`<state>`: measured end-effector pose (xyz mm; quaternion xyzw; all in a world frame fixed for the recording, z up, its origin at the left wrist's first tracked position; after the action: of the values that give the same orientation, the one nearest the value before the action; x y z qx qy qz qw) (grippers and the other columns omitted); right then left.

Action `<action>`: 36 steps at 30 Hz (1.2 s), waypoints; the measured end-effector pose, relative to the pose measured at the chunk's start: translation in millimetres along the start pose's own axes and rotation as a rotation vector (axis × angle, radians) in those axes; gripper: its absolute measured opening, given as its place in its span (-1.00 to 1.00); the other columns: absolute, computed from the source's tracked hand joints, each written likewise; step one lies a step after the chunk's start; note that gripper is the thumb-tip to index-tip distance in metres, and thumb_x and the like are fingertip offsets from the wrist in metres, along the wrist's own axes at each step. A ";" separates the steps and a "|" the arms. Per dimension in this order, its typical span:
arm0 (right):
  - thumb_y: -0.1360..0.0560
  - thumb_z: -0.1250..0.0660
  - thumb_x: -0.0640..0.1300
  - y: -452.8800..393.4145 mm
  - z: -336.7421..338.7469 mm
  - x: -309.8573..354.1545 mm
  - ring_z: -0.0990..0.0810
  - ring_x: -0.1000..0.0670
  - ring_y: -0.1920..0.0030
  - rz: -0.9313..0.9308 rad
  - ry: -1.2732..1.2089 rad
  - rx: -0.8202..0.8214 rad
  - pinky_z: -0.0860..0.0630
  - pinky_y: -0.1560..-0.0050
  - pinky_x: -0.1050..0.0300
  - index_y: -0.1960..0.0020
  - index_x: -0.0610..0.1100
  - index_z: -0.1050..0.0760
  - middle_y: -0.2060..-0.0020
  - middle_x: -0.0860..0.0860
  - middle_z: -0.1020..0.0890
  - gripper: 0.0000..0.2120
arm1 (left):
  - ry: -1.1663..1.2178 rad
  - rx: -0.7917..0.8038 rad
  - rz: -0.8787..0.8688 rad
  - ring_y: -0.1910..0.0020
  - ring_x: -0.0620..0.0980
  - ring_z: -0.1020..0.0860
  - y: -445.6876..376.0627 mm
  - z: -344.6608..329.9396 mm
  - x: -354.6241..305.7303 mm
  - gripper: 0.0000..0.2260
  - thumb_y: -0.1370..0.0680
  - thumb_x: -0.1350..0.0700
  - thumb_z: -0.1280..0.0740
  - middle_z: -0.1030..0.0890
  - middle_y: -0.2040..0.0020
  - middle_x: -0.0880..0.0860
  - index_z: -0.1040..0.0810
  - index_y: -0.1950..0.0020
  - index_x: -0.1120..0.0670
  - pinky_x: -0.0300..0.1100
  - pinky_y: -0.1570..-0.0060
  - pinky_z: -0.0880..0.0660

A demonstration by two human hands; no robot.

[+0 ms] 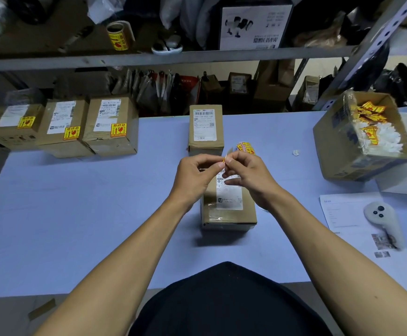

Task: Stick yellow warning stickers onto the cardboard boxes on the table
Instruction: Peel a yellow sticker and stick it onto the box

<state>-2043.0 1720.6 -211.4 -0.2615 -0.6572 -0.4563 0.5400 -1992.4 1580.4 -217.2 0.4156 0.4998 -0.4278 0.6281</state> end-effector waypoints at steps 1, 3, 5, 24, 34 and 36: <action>-0.64 -0.24 -0.18 0.4 0.3 -0.4 -0.59 0.03 0.20 0.004 0.003 -0.001 -0.57 0.09 0.06 0.12 -0.12 -0.53 0.27 -0.01 -0.58 -0.81 | 0.007 -0.004 0.003 0.04 -0.11 -0.68 -0.3 0.0 0.2 -0.87 -0.51 0.21 -0.46 -0.73 0.09 -0.04 -0.72 -0.04 0.09 -0.31 0.02 -0.55; -0.64 -0.24 -0.18 0.6 0.4 -1.2 -0.59 0.02 0.19 0.012 0.003 -0.010 -0.57 0.08 0.06 0.12 -0.11 -0.54 0.28 0.01 -0.59 -0.81 | 0.025 -0.009 0.004 0.04 -0.08 -0.68 -0.4 -0.4 0.3 -0.86 -0.50 0.23 -0.47 -0.73 0.08 0.00 -0.72 -0.04 0.12 -0.28 0.01 -0.57; -0.64 -0.24 -0.19 0.6 -0.1 -2.3 -0.59 0.02 0.20 0.019 -0.004 -0.025 -0.57 0.11 0.09 0.12 -0.11 -0.54 0.28 0.00 -0.59 -0.82 | 0.036 -0.008 0.003 0.04 -0.06 -0.69 0.2 -0.7 -0.7 -0.86 -0.49 0.23 -0.47 -0.73 0.09 0.01 -0.72 -0.04 0.12 -0.23 -0.02 -0.59; -0.59 -0.25 -0.30 4.6 -4.5 4.5 -0.66 0.01 0.21 -0.003 -0.057 -0.102 -0.67 0.11 -0.02 0.16 -0.21 -0.55 0.25 -0.10 -0.62 -0.82 | -0.029 -0.025 -0.049 0.09 -0.07 -0.69 0.6 0.3 -4.2 -0.87 -0.47 0.25 -0.49 -0.73 0.11 0.03 -0.74 -0.01 0.14 -0.17 -0.01 -0.61; -0.61 -0.28 -0.23 4.1 0.2 0.5 -0.64 0.04 0.18 0.021 -0.034 -0.063 -0.65 0.12 0.03 0.10 -0.20 -0.56 0.26 -0.05 -0.62 -0.86 | 0.001 0.020 -0.059 0.07 -0.03 -0.70 -1.3 1.2 -4.0 -0.87 -0.47 0.24 -0.49 -0.73 0.10 0.05 -0.74 -0.01 0.13 -0.12 -0.03 -0.62; -0.62 -0.28 -0.22 5.0 0.3 0.0 -0.62 0.03 0.16 0.034 -0.049 -0.044 -0.64 0.14 0.06 0.08 -0.20 -0.54 0.25 -0.04 -0.61 -0.87 | 0.037 0.021 -0.043 0.09 -0.04 -0.70 -0.7 0.9 -4.7 -0.88 -0.48 0.24 -0.49 -0.73 0.12 0.04 -0.73 0.00 0.16 -0.20 0.02 -0.60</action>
<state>-2039.0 1723.1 -209.8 -0.2954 -0.6557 -0.4548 0.5254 -1993.4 1579.9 -212.5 0.4191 0.5155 -0.4387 0.6052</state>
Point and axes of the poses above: each hand's wrist, its own y-axis away from the middle knuckle, its own z-axis out of the back of the hand, x = y × z, the point moved 3 cm from there along -y, towards the middle knuckle
